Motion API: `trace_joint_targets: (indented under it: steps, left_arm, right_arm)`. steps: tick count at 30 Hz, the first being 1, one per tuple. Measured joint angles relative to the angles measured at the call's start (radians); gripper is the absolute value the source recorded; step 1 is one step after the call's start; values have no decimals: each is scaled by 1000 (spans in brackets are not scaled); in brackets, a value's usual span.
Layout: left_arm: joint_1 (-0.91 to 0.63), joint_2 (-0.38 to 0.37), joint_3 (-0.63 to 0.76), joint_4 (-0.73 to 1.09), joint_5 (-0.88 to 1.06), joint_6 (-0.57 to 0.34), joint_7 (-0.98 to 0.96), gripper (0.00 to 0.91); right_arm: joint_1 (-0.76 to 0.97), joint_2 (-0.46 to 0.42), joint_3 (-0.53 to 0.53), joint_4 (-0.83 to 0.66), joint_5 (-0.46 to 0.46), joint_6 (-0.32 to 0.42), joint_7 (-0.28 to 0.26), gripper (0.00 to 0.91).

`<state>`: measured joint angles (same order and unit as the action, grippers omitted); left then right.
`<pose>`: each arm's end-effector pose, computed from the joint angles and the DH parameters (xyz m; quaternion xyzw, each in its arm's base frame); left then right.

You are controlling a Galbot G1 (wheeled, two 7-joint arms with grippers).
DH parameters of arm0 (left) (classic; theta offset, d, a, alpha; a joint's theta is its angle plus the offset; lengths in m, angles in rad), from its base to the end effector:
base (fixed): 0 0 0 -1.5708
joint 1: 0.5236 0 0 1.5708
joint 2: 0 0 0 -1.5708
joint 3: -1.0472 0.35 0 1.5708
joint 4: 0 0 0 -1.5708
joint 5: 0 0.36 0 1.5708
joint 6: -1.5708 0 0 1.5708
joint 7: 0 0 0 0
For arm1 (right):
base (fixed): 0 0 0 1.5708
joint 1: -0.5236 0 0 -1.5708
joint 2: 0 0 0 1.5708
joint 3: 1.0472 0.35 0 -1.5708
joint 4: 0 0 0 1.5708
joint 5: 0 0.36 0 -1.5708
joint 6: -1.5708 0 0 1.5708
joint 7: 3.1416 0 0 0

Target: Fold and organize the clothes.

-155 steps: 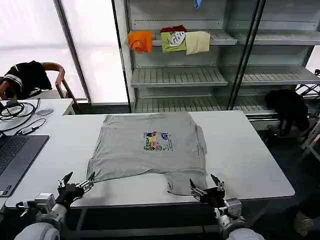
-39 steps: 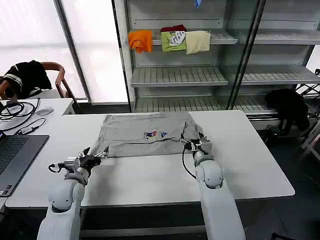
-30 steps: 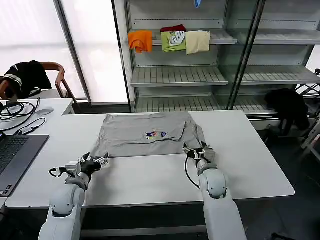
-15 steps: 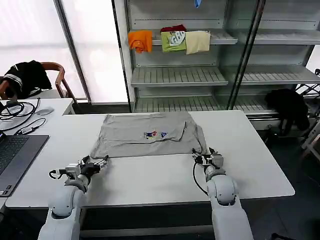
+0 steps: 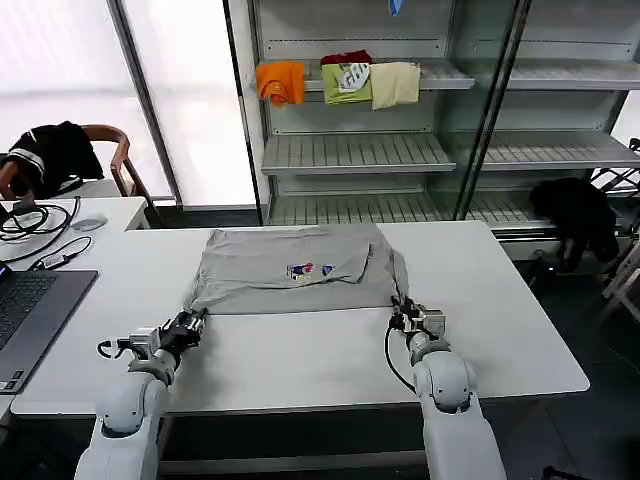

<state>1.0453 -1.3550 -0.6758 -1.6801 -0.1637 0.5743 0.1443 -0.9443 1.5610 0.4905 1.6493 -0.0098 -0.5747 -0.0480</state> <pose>0.3543 0.1195 -0.2912 -0.0002 -0.9764 0.0050 0.2161 0.3899 0.0087 -0.2833 0.0361 -0.9800 0.0094 0.1956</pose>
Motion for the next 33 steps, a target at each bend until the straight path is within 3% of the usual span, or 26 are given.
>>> trace_joint_targets:
  steps: [20, 33]
  left_arm:
    - [30, 10, -17, -47, -43, -6, -7, 0]
    - [271, 1, -88, -287, -131, 0, -26, 0]
  right_arm:
    - [-86, -15, 3, 99, 68, -10, -9, 0]
    - [-301, -38, -2, 353, 113, -10, 2, 0]
